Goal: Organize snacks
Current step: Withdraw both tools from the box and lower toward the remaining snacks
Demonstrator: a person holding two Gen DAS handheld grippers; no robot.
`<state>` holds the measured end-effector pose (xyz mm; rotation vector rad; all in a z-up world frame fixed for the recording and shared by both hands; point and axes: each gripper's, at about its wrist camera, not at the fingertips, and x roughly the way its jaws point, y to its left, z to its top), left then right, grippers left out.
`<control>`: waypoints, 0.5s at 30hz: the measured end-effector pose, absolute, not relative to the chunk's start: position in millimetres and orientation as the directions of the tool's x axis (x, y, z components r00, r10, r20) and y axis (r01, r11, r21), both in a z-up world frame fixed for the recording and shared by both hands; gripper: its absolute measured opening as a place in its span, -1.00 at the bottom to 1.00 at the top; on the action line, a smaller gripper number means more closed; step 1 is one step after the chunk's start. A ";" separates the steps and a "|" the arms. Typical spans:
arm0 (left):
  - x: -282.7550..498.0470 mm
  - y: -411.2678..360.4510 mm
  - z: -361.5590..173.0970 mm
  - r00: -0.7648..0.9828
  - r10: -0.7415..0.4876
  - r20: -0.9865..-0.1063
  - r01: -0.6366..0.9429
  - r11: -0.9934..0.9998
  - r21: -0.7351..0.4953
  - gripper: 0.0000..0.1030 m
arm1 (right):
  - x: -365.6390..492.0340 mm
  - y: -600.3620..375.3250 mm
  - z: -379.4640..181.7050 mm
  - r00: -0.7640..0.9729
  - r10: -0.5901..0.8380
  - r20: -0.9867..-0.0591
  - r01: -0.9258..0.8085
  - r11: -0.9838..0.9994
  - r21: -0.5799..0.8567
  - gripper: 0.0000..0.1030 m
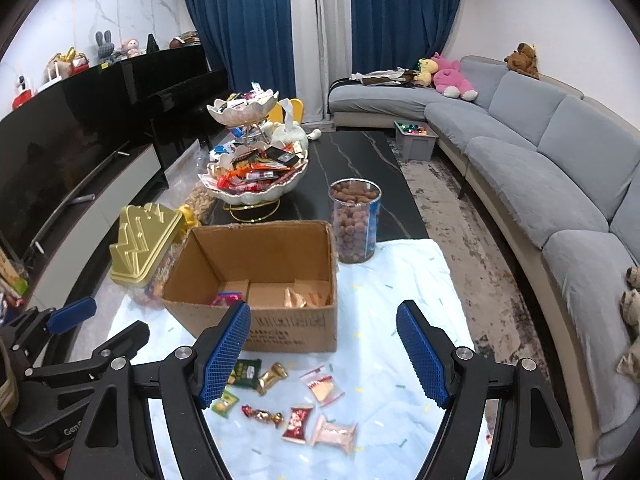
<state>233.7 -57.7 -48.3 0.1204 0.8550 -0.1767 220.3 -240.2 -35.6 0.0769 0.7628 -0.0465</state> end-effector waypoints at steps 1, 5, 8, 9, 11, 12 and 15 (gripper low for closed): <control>231.2 -58.5 -50.4 0.641 -0.106 -0.760 0.206 0.978 0.038 0.41 | 217.4 -240.6 -37.1 0.722 -0.017 -0.692 0.072 0.996 0.051 0.48; 223.4 -58.0 -59.4 0.632 -0.113 -0.767 0.214 0.976 0.033 0.41 | 206.6 -238.7 -43.9 0.720 -0.029 -0.693 0.078 0.996 0.040 0.48; 216.6 -58.4 -64.8 0.636 -0.105 -0.764 0.219 0.975 0.048 0.42 | 198.9 -238.9 -49.2 0.717 -0.039 -0.696 0.087 0.996 0.034 0.48; 214.1 -58.2 -66.6 0.639 -0.102 -0.762 0.220 0.974 0.054 0.42 | 196.2 -238.9 -51.3 0.716 -0.042 -0.697 0.089 0.995 0.032 0.48; 210.0 -57.6 -70.6 0.639 -0.102 -0.762 0.223 0.973 0.056 0.45 | 191.4 -239.5 -55.9 0.711 -0.047 -0.701 0.095 0.995 0.030 0.48; 208.0 -57.6 -73.0 0.640 -0.103 -0.762 0.224 0.973 0.056 0.47 | 189.5 -239.8 -57.7 0.709 -0.049 -0.704 0.098 0.995 0.030 0.48; 201.9 -58.7 -81.8 0.636 -0.104 -0.764 0.233 0.971 0.061 0.49 | 183.7 -241.6 -64.2 0.702 -0.053 -0.710 0.106 0.994 0.031 0.48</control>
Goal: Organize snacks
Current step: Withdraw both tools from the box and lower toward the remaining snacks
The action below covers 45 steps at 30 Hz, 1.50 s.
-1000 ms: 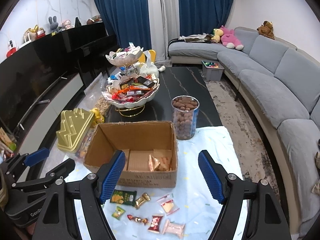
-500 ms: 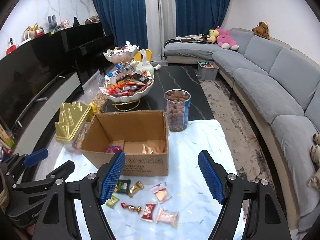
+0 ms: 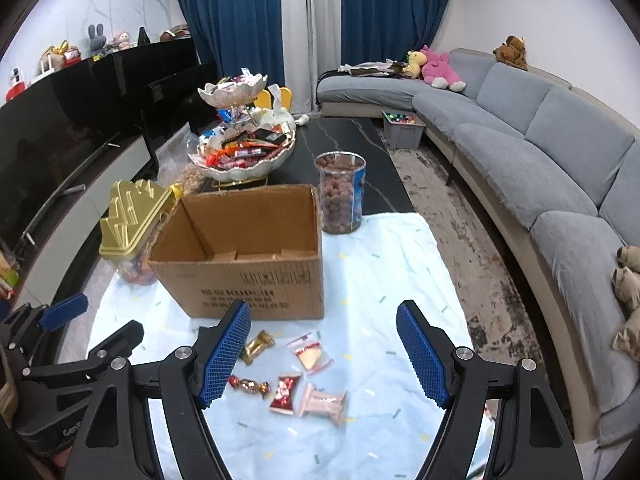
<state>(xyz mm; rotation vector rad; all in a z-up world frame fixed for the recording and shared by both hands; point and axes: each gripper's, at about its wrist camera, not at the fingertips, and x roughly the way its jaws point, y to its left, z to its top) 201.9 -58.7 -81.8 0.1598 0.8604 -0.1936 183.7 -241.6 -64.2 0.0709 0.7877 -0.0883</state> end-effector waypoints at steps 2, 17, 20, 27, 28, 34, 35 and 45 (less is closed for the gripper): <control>198.2 -59.1 -88.7 0.630 -0.107 -0.769 0.238 0.970 0.059 0.49 | 179.4 -241.4 -68.9 0.698 -0.058 -0.714 0.108 0.994 0.026 0.48; 179.0 -55.4 -132.8 0.620 -0.113 -0.777 0.257 0.964 0.065 0.49 | 156.8 -230.4 -103.9 0.696 -0.091 -0.712 0.116 0.993 -0.013 0.48; 177.2 -54.5 -143.2 0.617 -0.119 -0.778 0.260 0.964 0.058 0.49 | 152.8 -230.2 -113.8 0.697 -0.099 -0.711 0.127 0.992 -0.013 0.48; 176.8 -51.4 -166.4 0.605 -0.122 -0.787 0.258 0.965 0.049 0.49 | 150.0 -226.8 -134.8 0.689 -0.117 -0.715 0.141 0.990 -0.026 0.48; 176.6 -50.9 -169.4 0.604 -0.123 -0.787 0.258 0.965 0.047 0.49 | 149.6 -226.1 -139.1 0.687 -0.120 -0.717 0.143 0.989 -0.028 0.48; 179.6 -49.4 -190.2 0.604 -0.121 -0.788 0.255 0.966 0.047 0.49 | 150.3 -226.1 -156.4 0.679 -0.134 -0.722 0.154 0.987 -0.039 0.48; 180.2 -49.5 -193.2 0.604 -0.123 -0.788 0.257 0.965 0.046 0.49 | 150.7 -225.9 -159.6 0.676 -0.136 -0.724 0.154 0.987 -0.041 0.48; 190.3 -50.9 -225.2 0.613 -0.117 -0.781 0.262 0.963 0.061 0.49 | 160.0 -232.1 -191.7 0.648 -0.162 -0.745 0.178 0.982 -0.058 0.48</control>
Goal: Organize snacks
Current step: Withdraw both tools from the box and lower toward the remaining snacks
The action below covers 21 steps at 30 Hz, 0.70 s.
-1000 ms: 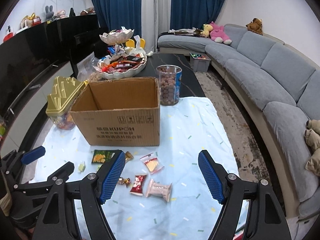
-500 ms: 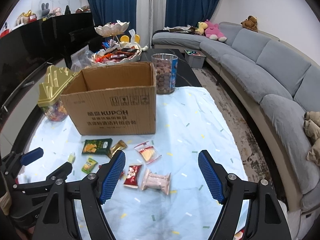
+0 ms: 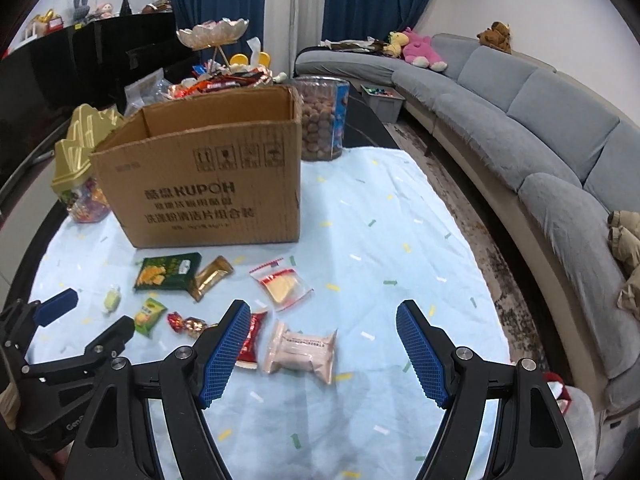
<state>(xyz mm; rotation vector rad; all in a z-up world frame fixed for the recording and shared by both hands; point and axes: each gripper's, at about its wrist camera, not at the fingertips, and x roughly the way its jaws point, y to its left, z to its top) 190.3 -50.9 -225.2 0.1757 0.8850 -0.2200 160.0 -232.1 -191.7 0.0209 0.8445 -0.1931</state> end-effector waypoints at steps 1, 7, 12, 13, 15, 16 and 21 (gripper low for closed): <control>191.7 -51.5 -228.7 0.613 -0.112 -0.782 0.262 0.963 0.068 0.49 | 161.0 -232.8 -195.5 0.643 -0.163 -0.748 0.181 0.982 -0.058 0.48; 199.5 -50.7 -243.0 0.610 -0.104 -0.786 0.258 0.963 0.072 0.49 | 169.1 -233.1 -212.8 0.622 -0.164 -0.765 0.182 0.981 -0.062 0.48; 204.6 -49.8 -251.5 0.609 -0.108 -0.786 0.259 0.963 0.069 0.48 | 172.2 -232.6 -222.7 0.609 -0.162 -0.777 0.183 0.981 -0.061 0.48; 205.7 -50.1 -253.4 0.608 -0.109 -0.786 0.262 0.963 0.068 0.48 | 173.1 -232.4 -225.6 0.606 -0.160 -0.779 0.183 0.981 -0.060 0.48; 207.2 -50.6 -256.9 0.608 -0.114 -0.786 0.265 0.962 0.066 0.48 | 174.2 -232.3 -228.9 0.603 -0.157 -0.782 0.183 0.982 -0.057 0.48; 208.1 -50.9 -258.1 0.607 -0.115 -0.786 0.267 0.962 0.065 0.48 | 175.2 -232.1 -230.7 0.601 -0.156 -0.784 0.182 0.982 -0.056 0.48; 212.9 -53.2 -265.9 0.607 -0.119 -0.786 0.279 0.958 0.070 0.47 | 179.9 -232.2 -241.8 0.583 -0.150 -0.799 0.179 0.982 -0.053 0.48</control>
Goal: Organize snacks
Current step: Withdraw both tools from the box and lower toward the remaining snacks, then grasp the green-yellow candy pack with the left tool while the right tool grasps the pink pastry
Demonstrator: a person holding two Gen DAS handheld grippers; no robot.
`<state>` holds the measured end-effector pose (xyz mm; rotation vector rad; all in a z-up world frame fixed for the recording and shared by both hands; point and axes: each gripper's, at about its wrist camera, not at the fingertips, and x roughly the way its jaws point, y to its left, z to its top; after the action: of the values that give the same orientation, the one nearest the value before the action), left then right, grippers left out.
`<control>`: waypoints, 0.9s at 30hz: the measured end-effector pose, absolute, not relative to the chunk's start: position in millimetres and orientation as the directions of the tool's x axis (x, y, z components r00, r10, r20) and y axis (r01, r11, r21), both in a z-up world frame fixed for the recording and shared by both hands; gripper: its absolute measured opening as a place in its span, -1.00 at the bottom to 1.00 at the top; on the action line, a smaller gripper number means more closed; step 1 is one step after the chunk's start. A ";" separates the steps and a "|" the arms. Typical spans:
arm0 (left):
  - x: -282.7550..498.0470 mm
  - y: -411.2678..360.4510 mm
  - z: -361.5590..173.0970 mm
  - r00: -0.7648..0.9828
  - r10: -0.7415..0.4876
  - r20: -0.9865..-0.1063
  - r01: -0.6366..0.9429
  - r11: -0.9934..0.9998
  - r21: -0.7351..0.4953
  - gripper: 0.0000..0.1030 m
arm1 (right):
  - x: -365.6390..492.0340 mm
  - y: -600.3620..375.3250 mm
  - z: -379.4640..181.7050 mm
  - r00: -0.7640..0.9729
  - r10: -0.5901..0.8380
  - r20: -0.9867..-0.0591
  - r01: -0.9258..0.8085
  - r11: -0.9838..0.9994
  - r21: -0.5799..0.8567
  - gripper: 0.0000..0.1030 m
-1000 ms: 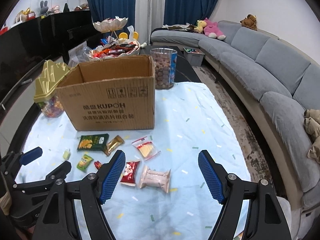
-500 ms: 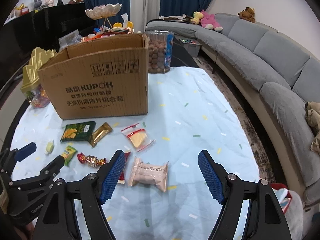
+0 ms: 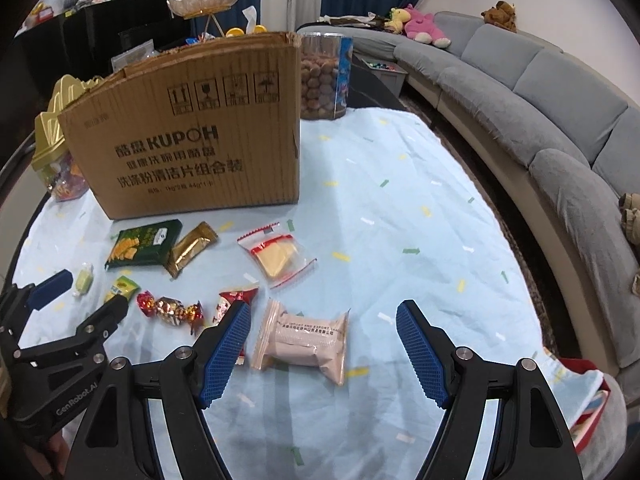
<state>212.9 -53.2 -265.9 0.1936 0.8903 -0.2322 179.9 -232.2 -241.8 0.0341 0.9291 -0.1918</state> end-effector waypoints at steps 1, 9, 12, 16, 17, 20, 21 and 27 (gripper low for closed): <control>214.1 -53.3 -267.6 0.605 -0.120 -0.787 0.282 0.957 0.070 0.47 | 180.8 -232.5 -244.6 0.577 -0.149 -0.803 0.179 0.982 -0.054 0.48; 221.1 -54.1 -279.3 0.587 -0.134 -0.799 0.293 0.955 0.055 0.32 | 187.8 -232.2 -258.4 0.553 -0.136 -0.822 0.175 0.984 -0.045 0.48; 224.8 -54.1 -282.9 0.578 -0.138 -0.804 0.293 0.955 0.047 0.24 | 190.4 -232.8 -264.0 0.543 -0.135 -0.829 0.176 0.983 -0.045 0.48; 228.3 -54.3 -288.4 0.566 -0.144 -0.812 0.296 0.954 0.038 0.16 | 195.8 -234.6 -271.6 0.525 -0.131 -0.841 0.178 0.983 -0.042 0.48; 229.3 -54.2 -289.6 0.562 -0.146 -0.814 0.296 0.955 0.034 0.11 | 196.7 -235.0 -273.4 0.521 -0.132 -0.843 0.180 0.983 -0.043 0.48; 231.6 -53.5 -290.7 0.560 -0.155 -0.814 0.294 0.956 0.020 0.03 | 199.2 -236.8 -278.2 0.515 -0.129 -0.848 0.182 0.982 -0.039 0.48; 232.2 -53.3 -290.8 0.561 -0.155 -0.813 0.293 0.956 0.020 -0.03 | 199.9 -236.9 -279.3 0.514 -0.130 -0.848 0.183 0.982 -0.040 0.48; 233.4 -53.4 -291.1 0.559 -0.168 -0.812 0.297 0.955 0.007 -0.40 | 203.6 -238.2 -289.7 0.493 -0.114 -0.862 0.184 0.983 -0.024 0.48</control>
<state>233.4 -53.4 -291.1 0.1491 0.9389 -0.2750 203.6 -238.2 -289.7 0.0747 1.0394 -0.1810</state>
